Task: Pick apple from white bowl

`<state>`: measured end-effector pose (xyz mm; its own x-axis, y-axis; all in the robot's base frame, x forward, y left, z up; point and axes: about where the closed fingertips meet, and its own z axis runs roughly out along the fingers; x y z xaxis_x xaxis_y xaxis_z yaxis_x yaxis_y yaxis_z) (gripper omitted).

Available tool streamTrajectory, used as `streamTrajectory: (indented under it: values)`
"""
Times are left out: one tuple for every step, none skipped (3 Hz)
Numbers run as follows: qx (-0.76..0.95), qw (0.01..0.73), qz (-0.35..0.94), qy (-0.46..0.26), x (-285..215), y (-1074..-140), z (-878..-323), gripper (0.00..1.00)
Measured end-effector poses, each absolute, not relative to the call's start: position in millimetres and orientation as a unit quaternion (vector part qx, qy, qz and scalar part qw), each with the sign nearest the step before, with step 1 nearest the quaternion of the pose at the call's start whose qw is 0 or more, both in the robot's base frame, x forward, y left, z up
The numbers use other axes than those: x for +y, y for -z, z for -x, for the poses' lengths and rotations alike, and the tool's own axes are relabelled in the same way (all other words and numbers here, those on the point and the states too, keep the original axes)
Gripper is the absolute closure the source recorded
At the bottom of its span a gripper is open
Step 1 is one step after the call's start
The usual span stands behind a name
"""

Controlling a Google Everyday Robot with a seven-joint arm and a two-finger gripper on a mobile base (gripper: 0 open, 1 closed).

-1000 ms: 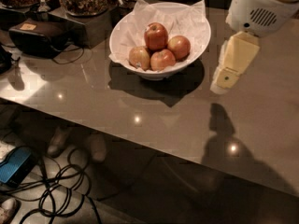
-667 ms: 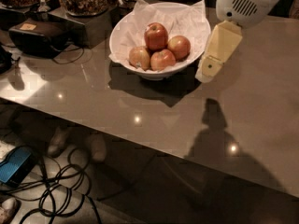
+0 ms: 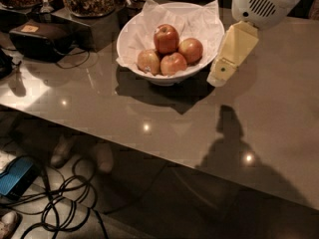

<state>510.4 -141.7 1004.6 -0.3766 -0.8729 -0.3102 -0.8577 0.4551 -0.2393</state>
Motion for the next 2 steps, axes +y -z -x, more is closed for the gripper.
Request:
streamTrajectory:
  values:
    - [0.831,0.216,0.513,-0.002,-127,-1008,-519,0.0]
    - [0.833,0.219,0.509,-0.018,-114,-1009,-529,0.0]
